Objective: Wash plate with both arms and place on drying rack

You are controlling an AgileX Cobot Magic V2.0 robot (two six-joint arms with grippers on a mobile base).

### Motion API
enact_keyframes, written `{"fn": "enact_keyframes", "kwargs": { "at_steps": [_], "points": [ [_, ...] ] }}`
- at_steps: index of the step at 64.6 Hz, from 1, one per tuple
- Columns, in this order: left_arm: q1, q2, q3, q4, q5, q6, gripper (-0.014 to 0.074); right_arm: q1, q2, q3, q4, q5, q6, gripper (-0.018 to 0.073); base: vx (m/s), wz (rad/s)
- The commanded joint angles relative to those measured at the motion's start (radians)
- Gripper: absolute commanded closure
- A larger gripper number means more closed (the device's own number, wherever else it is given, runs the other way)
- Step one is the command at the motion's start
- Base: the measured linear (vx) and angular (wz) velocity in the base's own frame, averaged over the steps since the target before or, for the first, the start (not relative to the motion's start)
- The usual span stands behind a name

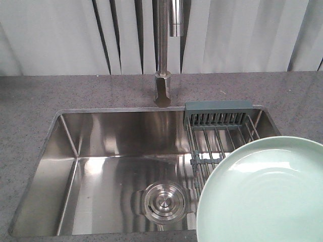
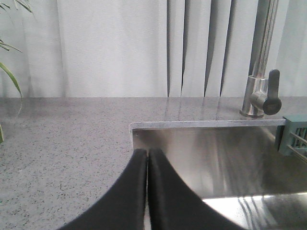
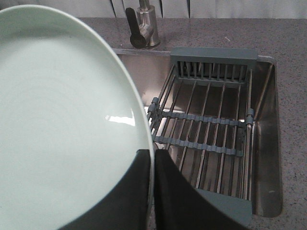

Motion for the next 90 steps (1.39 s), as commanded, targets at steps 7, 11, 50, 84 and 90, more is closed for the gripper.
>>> {"fn": "enact_keyframes", "kwargs": {
  "at_steps": [7, 11, 50, 84, 90],
  "points": [
    [-0.004, -0.016, 0.014, -0.001, -0.066, -0.004, 0.0602, -0.001, 0.012, -0.024, 0.004, -0.075, -0.001, 0.0561, 0.02, 0.00],
    [-0.004, -0.016, 0.014, -0.001, -0.066, -0.004, 0.0602, -0.001, 0.012, -0.024, 0.004, -0.075, -0.001, 0.0561, 0.02, 0.00],
    [-0.004, -0.016, 0.014, -0.001, -0.066, -0.004, 0.0602, -0.001, 0.012, -0.024, 0.004, -0.074, -0.001, 0.0561, 0.02, 0.00],
    [-0.004, -0.016, 0.014, -0.001, -0.066, -0.004, 0.0602, -0.001, 0.012, -0.024, 0.004, -0.075, -0.001, 0.0561, 0.01, 0.00],
    [-0.004, -0.016, 0.014, -0.001, -0.066, -0.004, 0.0602, -0.001, 0.012, -0.024, 0.004, -0.075, -0.001, 0.0561, 0.00, 0.00]
  ]
}}
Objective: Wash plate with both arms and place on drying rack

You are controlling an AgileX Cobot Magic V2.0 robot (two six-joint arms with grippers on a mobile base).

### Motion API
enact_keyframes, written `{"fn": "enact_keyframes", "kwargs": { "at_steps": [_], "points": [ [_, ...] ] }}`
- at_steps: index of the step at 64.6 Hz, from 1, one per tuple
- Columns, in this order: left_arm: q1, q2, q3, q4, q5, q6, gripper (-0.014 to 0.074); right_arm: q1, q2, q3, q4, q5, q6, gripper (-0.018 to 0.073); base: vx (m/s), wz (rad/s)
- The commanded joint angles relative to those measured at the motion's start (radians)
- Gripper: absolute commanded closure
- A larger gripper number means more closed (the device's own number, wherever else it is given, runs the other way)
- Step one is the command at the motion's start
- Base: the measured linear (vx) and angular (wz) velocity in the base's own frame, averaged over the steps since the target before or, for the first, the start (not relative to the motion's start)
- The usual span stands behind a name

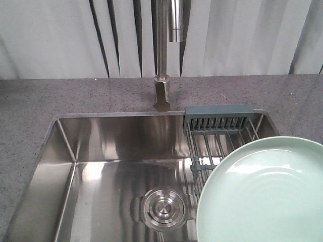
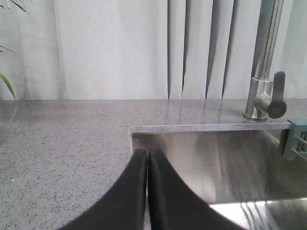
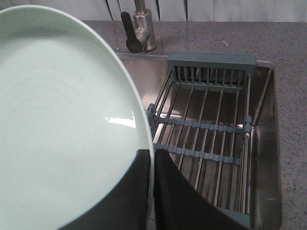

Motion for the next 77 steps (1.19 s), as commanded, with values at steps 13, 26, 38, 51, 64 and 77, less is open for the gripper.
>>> {"fn": "enact_keyframes", "kwargs": {
  "at_steps": [13, 26, 38, 51, 64, 77],
  "points": [
    [-0.004, -0.016, 0.014, -0.001, -0.066, -0.004, 0.0602, -0.001, 0.012, -0.024, 0.004, -0.075, -0.001, 0.0561, 0.00, 0.00],
    [-0.004, -0.016, 0.014, -0.001, -0.066, -0.004, 0.0602, -0.001, 0.012, -0.024, 0.004, -0.075, -0.001, 0.0561, 0.00, 0.00],
    [-0.004, -0.016, 0.014, -0.013, -0.104, -0.020, 0.0602, -0.001, 0.012, -0.024, 0.004, -0.075, -0.001, 0.0561, 0.00, 0.00],
    [-0.004, -0.016, 0.014, -0.241, -0.115, -0.288, 0.0602, -0.001, 0.012, -0.024, 0.004, -0.074, -0.001, 0.0561, 0.00, 0.00],
    [-0.004, -0.016, 0.014, -0.291, -0.121, -0.336, 0.0602, -0.001, 0.012, -0.024, 0.004, -0.074, -0.001, 0.0561, 0.00, 0.00],
    [-0.004, -0.016, 0.014, -0.424, -0.210, -0.397, 0.0602, -0.001, 0.012, -0.024, 0.004, -0.074, -0.001, 0.0561, 0.00, 0.00]
  ]
}}
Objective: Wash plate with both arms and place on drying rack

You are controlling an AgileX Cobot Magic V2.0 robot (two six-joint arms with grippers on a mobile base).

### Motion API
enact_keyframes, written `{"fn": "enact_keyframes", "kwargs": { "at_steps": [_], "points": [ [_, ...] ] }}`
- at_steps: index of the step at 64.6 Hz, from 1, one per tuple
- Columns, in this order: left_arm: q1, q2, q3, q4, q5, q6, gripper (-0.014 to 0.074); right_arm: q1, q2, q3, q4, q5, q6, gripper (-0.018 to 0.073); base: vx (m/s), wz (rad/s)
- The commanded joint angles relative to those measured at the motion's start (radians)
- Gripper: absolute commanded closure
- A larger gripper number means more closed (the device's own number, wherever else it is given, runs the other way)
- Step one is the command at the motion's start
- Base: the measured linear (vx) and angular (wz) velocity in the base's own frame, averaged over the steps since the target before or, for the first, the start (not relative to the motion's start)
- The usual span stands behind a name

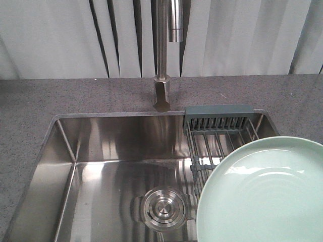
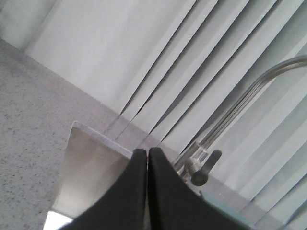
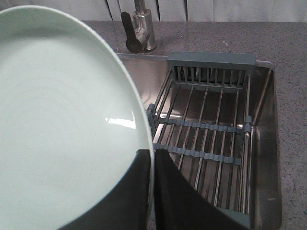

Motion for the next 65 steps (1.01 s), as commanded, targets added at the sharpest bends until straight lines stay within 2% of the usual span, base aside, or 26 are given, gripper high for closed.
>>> {"fn": "enact_keyframes", "kwargs": {
  "at_steps": [1, 12, 16, 20, 25, 26, 35, 44, 50, 58, 65],
  "points": [
    [-0.004, -0.016, 0.014, -0.120, -0.119, -0.067, 0.0602, -0.001, 0.012, -0.024, 0.004, -0.074, -0.001, 0.0561, 0.00, 0.00],
    [-0.004, -0.016, 0.011, -0.366, -0.141, -0.285, 0.0602, -0.001, 0.012, -0.024, 0.004, -0.074, -0.001, 0.0561, 0.00, 0.00],
    [-0.004, -0.016, -0.003, -0.406, -0.139, -0.375, 0.0602, -0.001, 0.012, -0.024, 0.004, -0.075, -0.001, 0.0561, 0.00, 0.00],
    [-0.004, -0.016, -0.048, -0.408, -0.141, -0.427, 0.0602, -0.001, 0.012, -0.024, 0.004, -0.075, -0.001, 0.0561, 0.00, 0.00],
    [-0.004, -0.016, -0.135, -0.340, -0.141, -0.407, 0.0602, -0.001, 0.012, -0.024, 0.004, -0.075, -0.001, 0.0561, 0.00, 0.00],
    [-0.004, -0.015, -0.186, -0.278, -0.141, -0.393, 0.0602, -0.001, 0.012, -0.024, 0.004, -0.075, -0.001, 0.0561, 0.00, 0.00],
    [-0.004, 0.022, -0.389, 0.019, -0.137, -0.386, 0.0602, -0.001, 0.012, -0.024, 0.004, -0.075, -0.001, 0.0561, 0.00, 0.00],
    [-0.010, 0.125, -0.534, 0.222, -0.126, -0.419, 0.0596, -0.001, 0.012, -0.024, 0.004, -0.075, -0.001, 0.0561, 0.00, 0.00],
    [-0.024, 0.214, -0.587, 0.300, -0.135, -0.419, 0.0577, -0.001, 0.012, -0.024, 0.004, -0.075, -0.001, 0.0561, 0.00, 0.00],
    [-0.052, 0.341, -0.615, 0.309, -0.170, -0.418, 0.0528, -0.001, 0.012, -0.024, 0.004, -0.075, -0.001, 0.0561, 0.00, 0.00],
    [-0.082, 0.459, -0.617, 0.333, -0.212, -0.419, 0.0447, -0.001, 0.012, -0.024, 0.004, -0.074, -0.001, 0.0561, 0.00, 0.00]
  ]
}}
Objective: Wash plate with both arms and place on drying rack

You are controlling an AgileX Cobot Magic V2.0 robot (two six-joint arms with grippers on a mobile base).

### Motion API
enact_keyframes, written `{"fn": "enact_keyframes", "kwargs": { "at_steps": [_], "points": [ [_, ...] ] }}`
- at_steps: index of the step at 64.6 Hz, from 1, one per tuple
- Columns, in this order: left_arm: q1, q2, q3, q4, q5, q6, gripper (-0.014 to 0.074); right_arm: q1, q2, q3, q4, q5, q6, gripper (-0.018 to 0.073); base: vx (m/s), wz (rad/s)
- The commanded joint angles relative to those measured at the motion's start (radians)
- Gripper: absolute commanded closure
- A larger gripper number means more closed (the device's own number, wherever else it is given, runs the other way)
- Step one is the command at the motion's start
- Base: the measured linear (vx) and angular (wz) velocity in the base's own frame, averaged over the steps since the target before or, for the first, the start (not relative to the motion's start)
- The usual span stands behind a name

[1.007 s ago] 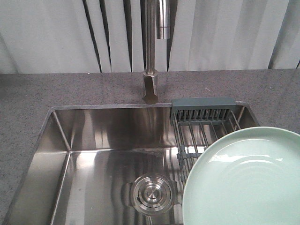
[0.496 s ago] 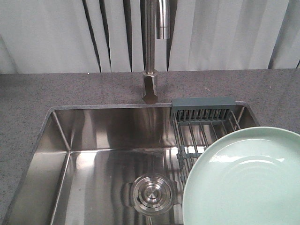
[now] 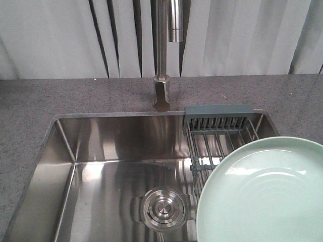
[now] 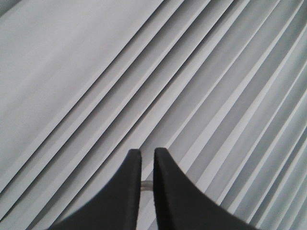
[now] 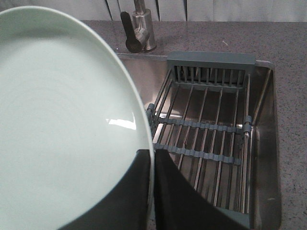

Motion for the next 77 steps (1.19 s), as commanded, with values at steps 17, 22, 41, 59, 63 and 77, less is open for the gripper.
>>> {"fn": "enact_keyframes", "kwargs": {
  "at_steps": [17, 22, 41, 59, 63, 77],
  "points": [
    [-0.093, 0.385, -0.030, 0.046, -0.311, -0.019, 0.0196, -0.001, 0.012, -0.024, 0.004, -0.074, -0.001, 0.0561, 0.00, 0.00],
    [-0.103, 0.466, -0.031, 0.076, -0.366, -0.078, 0.0160, -0.001, 0.012, -0.024, 0.004, -0.074, -0.001, 0.0561, 0.00, 0.00],
    [-0.103, 0.838, -0.209, 0.543, -0.568, -0.479, 0.0150, -0.001, 0.012, -0.024, 0.004, -0.074, -0.001, 0.0561, 0.00, 0.00],
    [-0.101, 1.104, -0.456, 0.812, -0.572, -0.665, 0.0152, -0.001, 0.012, -0.024, 0.004, -0.075, -0.001, 0.0561, 0.00, 0.00],
    [-0.092, 1.145, -0.490, 0.840, -0.574, -0.684, 0.0152, -0.001, 0.012, -0.024, 0.004, -0.075, -0.001, 0.0561, 0.00, 0.00],
    [-0.024, 1.299, -0.594, 0.883, -0.641, -0.802, 0.0152, -0.001, 0.012, -0.024, 0.004, -0.075, -0.001, 0.0561, 0.00, 0.00]
  ]
}}
